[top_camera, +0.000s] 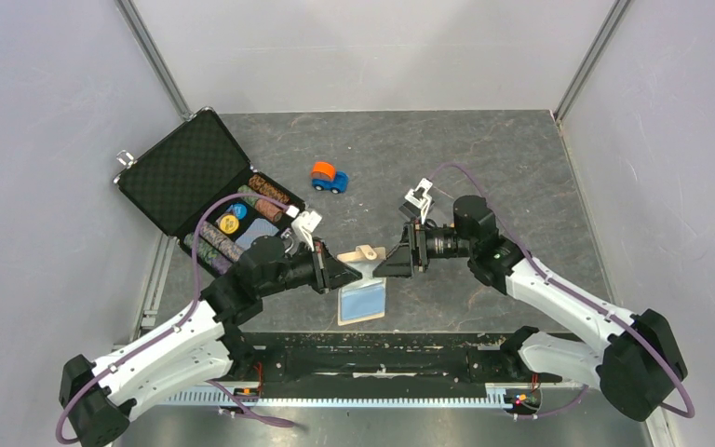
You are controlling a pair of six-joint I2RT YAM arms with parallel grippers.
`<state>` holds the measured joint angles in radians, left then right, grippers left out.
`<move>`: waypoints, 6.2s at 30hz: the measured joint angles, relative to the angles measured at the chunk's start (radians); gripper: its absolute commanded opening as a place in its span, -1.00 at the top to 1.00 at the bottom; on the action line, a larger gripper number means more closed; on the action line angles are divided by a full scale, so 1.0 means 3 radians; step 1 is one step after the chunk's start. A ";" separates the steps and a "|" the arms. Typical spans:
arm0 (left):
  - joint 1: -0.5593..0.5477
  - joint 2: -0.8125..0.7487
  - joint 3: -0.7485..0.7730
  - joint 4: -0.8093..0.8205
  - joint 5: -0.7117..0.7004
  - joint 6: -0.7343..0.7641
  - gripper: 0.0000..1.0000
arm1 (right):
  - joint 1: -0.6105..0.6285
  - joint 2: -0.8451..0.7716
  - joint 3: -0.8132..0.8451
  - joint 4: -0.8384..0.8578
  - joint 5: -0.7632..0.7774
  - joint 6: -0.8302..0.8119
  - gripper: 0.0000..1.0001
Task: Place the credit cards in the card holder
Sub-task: Turn over the card slot in the card holder, then move the storage box to the center of the board.
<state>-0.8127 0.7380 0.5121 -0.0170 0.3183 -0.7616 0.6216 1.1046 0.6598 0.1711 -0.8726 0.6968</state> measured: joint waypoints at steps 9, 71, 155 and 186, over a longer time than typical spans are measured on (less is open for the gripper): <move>0.0001 0.0010 0.0229 -0.0612 0.0006 0.0006 0.96 | -0.0001 -0.0014 0.0371 -0.1109 0.0484 -0.0861 -0.96; 0.0008 0.3081 0.2368 -0.0996 -0.0273 -0.0164 -0.87 | 0.0097 -0.2035 -0.0403 -0.2354 0.2416 -0.0207 1.00; -0.0078 0.5004 0.4252 -0.1526 -0.1143 -0.0589 0.23 | 0.0097 -0.2060 0.0000 -0.3423 0.2762 -0.0290 1.00; 0.0380 0.4425 0.3873 -0.2522 -0.0996 0.1047 -0.28 | 0.0097 -0.1665 0.0125 -0.3114 0.2687 -0.0496 1.00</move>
<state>-0.6987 2.0655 1.6741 -0.7734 0.0196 -0.4477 0.6506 0.6052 0.6971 -0.7631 -0.0666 0.5480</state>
